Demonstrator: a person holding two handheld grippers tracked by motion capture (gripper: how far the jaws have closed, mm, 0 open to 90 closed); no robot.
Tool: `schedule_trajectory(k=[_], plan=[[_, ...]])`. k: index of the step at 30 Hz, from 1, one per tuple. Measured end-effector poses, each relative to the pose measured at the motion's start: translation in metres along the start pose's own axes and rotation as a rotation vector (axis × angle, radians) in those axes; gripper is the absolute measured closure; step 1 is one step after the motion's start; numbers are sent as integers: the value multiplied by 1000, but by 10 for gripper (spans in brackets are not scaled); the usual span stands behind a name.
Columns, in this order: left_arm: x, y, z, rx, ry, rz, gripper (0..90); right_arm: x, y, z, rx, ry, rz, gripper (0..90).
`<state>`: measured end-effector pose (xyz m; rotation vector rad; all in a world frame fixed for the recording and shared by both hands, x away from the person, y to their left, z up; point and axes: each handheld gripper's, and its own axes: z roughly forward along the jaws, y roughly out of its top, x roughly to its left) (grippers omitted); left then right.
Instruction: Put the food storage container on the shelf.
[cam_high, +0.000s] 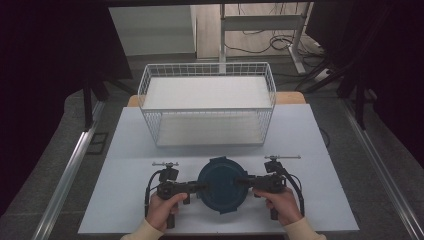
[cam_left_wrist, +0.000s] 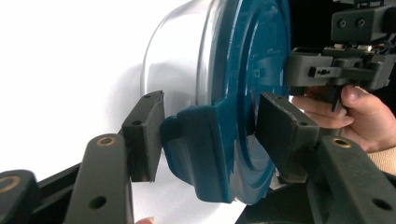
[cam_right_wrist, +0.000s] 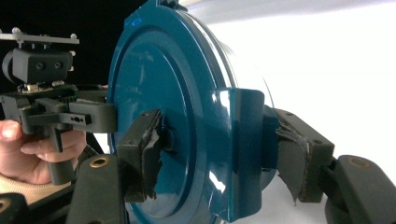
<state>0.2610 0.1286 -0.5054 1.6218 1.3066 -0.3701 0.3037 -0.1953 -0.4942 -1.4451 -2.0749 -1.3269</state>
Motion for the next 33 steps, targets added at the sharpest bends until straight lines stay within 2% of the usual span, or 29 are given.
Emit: schedule_trajectory(k=[5, 8, 13, 18, 24, 33], plan=[[-6, 2, -8, -16, -12, 28, 443, 10, 2, -5, -36, 0, -60, 371], [-13, 4, -14, -33, -11, 60, 448, 19, 2, -11, -56, 7, -96, 372], [-18, 7, -23, -54, -16, 82, 453, 28, 3, -14, -72, 8, -132, 372], [-21, 8, -26, -64, -22, 88, 453, 34, 4, -16, -83, 1, -154, 372], [-26, 14, -32, -79, -20, 114, 453, 41, 9, -20, -97, -1, -181, 372], [-33, 29, -40, -92, -15, 146, 454, 50, 22, -23, -111, -1, -212, 372]])
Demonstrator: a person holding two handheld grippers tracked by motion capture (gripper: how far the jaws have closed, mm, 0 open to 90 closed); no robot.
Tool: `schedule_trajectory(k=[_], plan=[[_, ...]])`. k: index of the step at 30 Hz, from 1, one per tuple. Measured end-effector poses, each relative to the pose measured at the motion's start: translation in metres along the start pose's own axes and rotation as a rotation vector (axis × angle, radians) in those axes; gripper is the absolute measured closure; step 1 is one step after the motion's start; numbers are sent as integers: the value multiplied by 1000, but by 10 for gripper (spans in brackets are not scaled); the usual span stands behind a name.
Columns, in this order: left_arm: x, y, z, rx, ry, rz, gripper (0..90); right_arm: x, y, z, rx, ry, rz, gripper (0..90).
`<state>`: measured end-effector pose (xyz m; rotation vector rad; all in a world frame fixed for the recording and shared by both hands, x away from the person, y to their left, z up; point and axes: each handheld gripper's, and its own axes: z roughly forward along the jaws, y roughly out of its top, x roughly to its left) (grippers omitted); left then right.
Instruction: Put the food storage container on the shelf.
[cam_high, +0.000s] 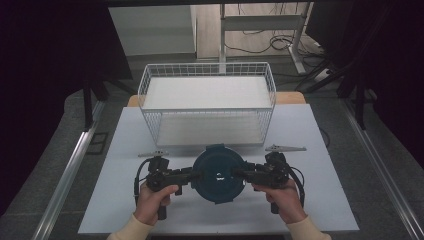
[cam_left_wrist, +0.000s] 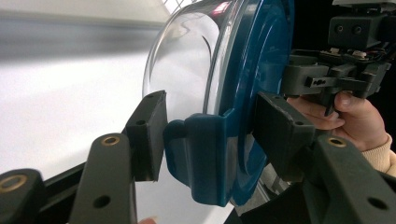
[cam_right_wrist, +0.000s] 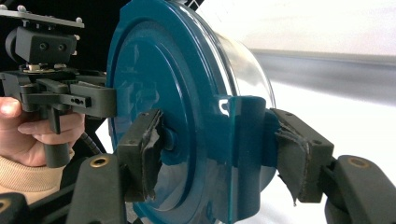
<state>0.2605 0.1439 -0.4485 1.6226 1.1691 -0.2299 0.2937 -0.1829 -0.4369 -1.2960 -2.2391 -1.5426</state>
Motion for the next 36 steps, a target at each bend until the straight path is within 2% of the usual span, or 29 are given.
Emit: schedule_trajectory(k=[8, 20, 24, 36], plan=[[-3, 21, -5, -10, -8, 23, 454, 5, 20, -2, -16, -7, -25, 372], [-13, 53, -16, -26, 6, 69, 453, 14, 50, -6, -58, -3, -64, 373], [-18, 64, -18, -30, 18, 96, 452, 14, 58, -7, -68, 5, -60, 373], [-26, 98, -22, -27, 15, 121, 452, 18, 87, -13, -101, 2, -76, 373]])
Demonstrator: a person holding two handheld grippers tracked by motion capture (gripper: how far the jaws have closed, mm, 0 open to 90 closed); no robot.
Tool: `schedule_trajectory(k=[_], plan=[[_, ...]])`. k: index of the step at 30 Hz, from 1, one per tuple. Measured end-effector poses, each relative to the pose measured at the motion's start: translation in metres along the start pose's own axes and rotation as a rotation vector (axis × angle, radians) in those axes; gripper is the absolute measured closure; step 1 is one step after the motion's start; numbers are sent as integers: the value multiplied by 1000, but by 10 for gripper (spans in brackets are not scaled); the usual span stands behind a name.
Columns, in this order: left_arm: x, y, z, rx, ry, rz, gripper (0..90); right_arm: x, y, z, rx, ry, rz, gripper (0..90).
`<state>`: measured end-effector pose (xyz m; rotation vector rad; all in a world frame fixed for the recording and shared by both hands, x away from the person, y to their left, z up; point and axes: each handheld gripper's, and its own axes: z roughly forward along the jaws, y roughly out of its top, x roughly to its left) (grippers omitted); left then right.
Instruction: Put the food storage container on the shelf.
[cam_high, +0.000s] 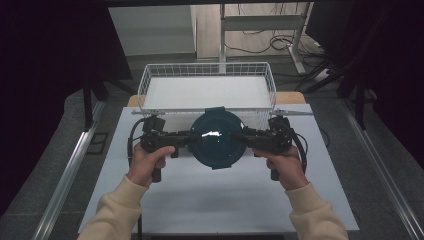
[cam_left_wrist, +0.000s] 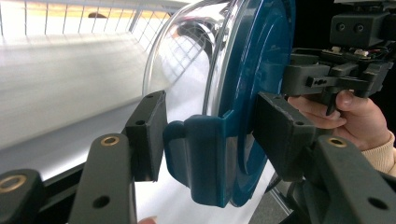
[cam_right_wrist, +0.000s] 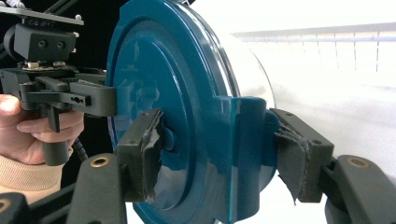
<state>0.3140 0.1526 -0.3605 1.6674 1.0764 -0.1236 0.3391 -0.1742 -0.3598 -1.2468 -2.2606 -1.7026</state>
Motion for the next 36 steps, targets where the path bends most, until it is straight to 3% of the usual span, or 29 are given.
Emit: schedule_trajectory(k=[20, 26, 36], plan=[[5, 47, -7, -12, -11, -8, 453, 2, 48, 5, -9, -7, -12, 373], [10, 60, -8, -13, -13, 1, 453, 0, 60, 10, -6, -7, -2, 373], [23, 81, -6, -22, -36, -19, 454, -4, 82, 16, -3, -28, -3, 373]])
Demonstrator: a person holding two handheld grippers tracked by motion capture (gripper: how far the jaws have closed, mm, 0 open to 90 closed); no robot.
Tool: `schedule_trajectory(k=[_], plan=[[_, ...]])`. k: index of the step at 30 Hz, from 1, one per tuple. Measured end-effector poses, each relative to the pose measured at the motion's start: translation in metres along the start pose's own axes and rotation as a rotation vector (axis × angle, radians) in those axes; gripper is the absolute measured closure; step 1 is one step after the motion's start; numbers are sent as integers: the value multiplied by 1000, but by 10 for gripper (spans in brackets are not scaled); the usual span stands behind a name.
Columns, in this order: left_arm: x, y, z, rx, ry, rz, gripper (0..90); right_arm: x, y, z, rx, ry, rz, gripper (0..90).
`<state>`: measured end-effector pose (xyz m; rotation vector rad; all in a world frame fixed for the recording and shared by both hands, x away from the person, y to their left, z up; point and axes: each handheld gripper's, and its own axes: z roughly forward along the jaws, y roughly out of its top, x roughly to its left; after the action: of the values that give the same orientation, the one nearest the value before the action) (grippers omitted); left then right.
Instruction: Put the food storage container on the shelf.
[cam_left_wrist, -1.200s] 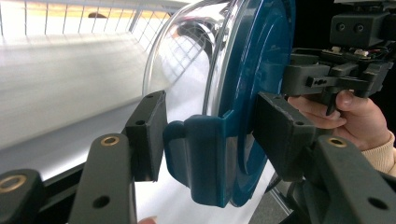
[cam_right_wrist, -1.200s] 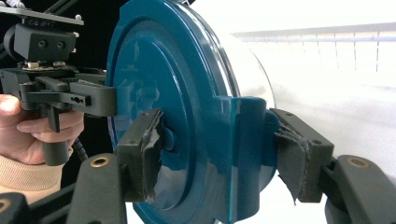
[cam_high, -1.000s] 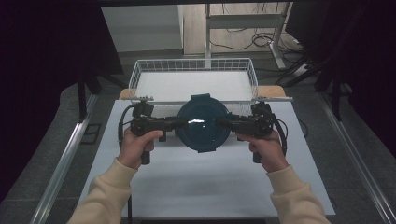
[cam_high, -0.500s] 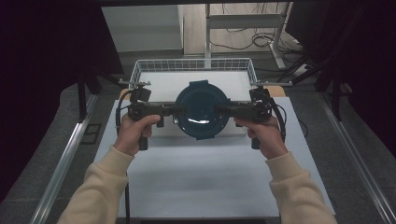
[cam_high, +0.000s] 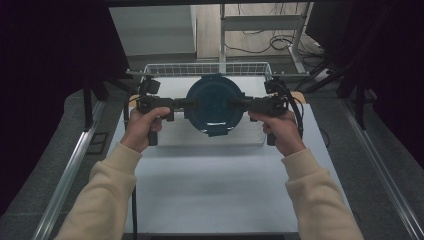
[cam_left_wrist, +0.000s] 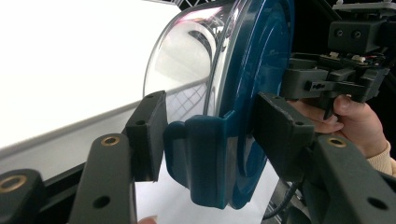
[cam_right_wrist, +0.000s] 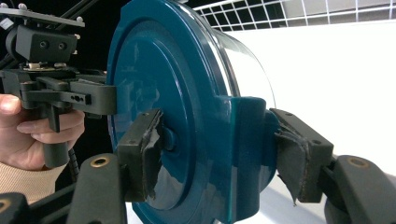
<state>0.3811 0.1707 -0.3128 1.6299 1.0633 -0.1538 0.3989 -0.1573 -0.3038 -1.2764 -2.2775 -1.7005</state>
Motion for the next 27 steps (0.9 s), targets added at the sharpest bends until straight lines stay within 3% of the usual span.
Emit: schedule_trajectory(k=[12, 18, 27], plan=[[10, 26, 4, -13, -14, -3, 451, -4, 28, 5, 4, -19, -3, 374], [19, 38, 12, -6, -17, -27, 451, -14, 38, 11, 11, -22, 11, 373], [32, 56, 20, -14, -11, -24, 449, -29, 52, 20, 3, -24, 38, 373]])
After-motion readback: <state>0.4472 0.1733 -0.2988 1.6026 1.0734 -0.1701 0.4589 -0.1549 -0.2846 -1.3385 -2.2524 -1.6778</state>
